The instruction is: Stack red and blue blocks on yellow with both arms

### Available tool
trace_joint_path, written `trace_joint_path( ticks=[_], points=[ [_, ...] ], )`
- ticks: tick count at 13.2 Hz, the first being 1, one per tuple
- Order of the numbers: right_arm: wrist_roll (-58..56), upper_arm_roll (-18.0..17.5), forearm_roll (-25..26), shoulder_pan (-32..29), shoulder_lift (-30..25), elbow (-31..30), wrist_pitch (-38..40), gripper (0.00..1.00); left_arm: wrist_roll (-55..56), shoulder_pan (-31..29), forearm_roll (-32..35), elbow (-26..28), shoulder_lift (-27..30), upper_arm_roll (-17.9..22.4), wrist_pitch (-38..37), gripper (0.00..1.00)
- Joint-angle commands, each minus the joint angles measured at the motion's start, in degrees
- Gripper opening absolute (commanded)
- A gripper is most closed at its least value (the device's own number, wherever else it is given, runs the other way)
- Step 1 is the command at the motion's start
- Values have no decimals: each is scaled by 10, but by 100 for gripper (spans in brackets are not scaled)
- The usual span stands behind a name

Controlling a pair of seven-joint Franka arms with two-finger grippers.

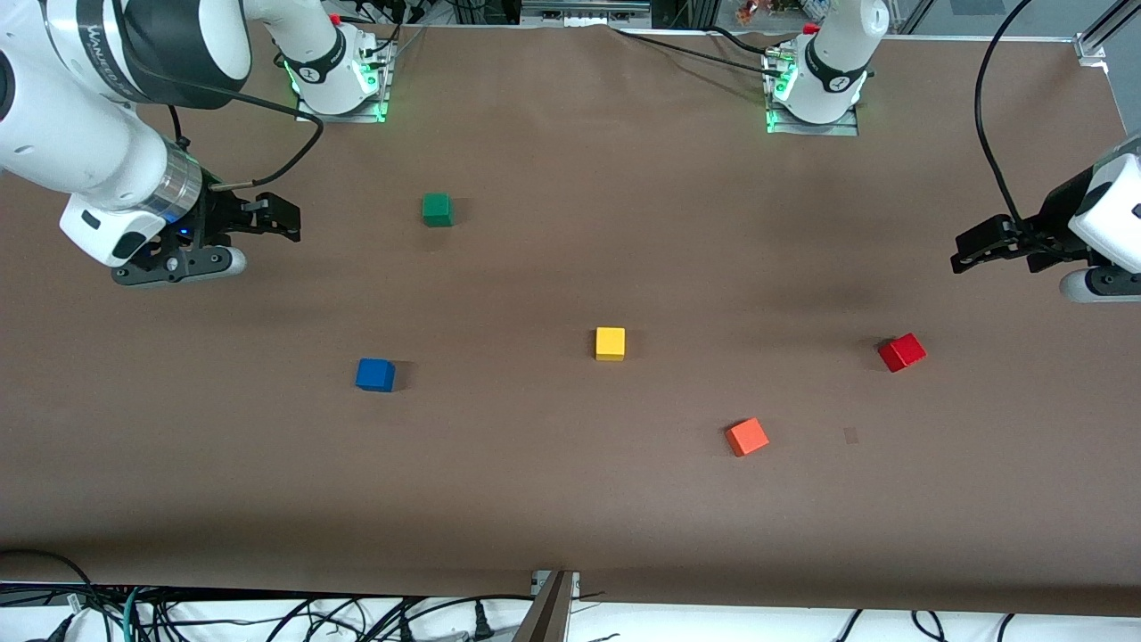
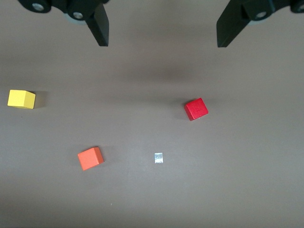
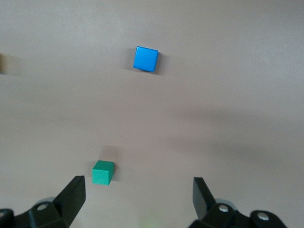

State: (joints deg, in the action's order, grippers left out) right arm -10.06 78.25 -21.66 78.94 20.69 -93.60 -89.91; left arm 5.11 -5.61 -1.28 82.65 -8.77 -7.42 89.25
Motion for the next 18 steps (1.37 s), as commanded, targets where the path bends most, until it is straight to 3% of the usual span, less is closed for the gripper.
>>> trace_joint_path(
  ticks=[1, 5, 7, 9, 10, 11, 14, 16, 18],
  points=[
    [6, -77, 29, -52, -6, -1, -24, 100, 1, 4, -1, -19, -8, 2, -13, 100],
    [68, -301, 128, -220, -73, -1, -57, 100, -2, 1, 1, -39, -31, 3, -22, 100],
    [108, -415, 171, -306, -121, -18, -57, 100, -5, -2, 48, -34, -58, 3, -19, 100],
    [129, -550, 196, -430, -169, -39, -51, 100, -5, -32, 45, -36, -104, 3, -6, 100],
    [130, -601, 197, -484, -191, -52, -48, 100, -5, -48, 44, -31, -122, 3, 20, 100],
    [130, -636, 197, -524, -208, -57, -36, 100, -4, -55, 44, -22, -143, 3, 40, 100],
    [125, -687, 197, -591, -243, -58, -2, 100, 3, -78, 42, -2, -193, 3, 102, 100],
    [120, -716, 199, -622, -260, -58, 10, 100, 9, -91, 26, 55, -201, 3, 178, 100],
    [116, -721, 201, -629, -261, -53, 12, 100, 25, -103, 16, 128, -201, 3, 271, 100]
  ],
)
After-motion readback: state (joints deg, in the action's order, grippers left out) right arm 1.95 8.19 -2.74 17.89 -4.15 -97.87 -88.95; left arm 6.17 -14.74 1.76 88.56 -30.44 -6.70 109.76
